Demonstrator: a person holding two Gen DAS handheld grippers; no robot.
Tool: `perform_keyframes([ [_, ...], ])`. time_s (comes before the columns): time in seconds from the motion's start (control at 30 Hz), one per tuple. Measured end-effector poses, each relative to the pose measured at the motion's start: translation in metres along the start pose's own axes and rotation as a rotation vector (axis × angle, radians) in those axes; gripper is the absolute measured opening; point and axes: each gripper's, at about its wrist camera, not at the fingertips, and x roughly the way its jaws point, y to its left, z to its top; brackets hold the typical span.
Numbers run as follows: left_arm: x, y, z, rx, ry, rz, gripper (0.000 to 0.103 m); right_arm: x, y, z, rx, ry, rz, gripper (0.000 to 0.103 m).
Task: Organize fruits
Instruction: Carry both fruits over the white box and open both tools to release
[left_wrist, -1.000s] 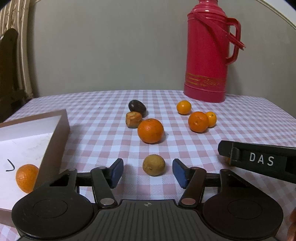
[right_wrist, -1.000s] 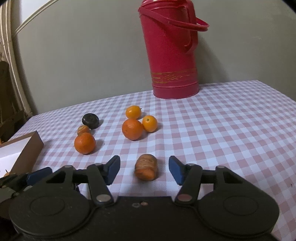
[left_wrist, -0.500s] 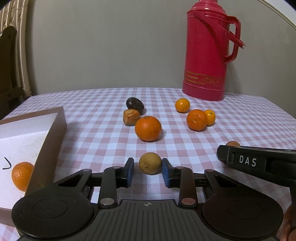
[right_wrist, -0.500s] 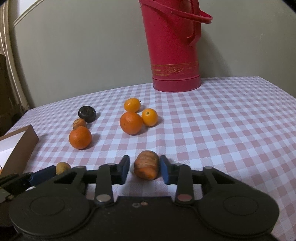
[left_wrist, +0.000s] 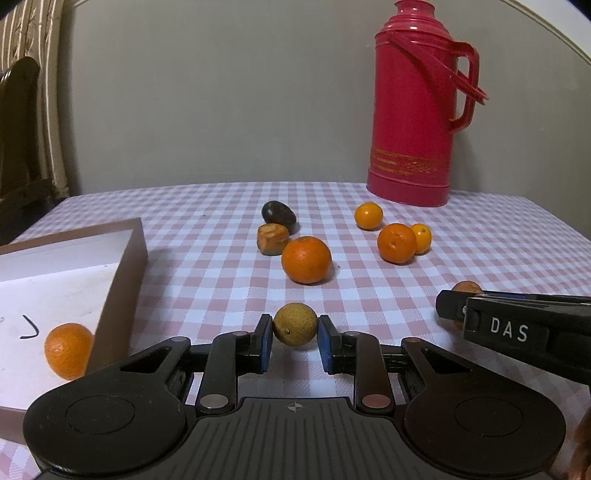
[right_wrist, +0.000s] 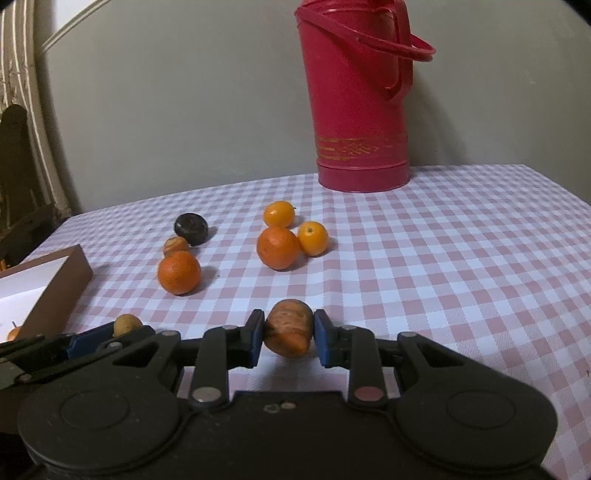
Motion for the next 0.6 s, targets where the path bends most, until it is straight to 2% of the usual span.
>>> perform_keyframes([
  [0.6,-0.053,0.021,-0.005,0.023,-0.060,-0.027,0.026,-0.051,0.029,-0.004,-0.050,-0.059,0.083,0.020],
])
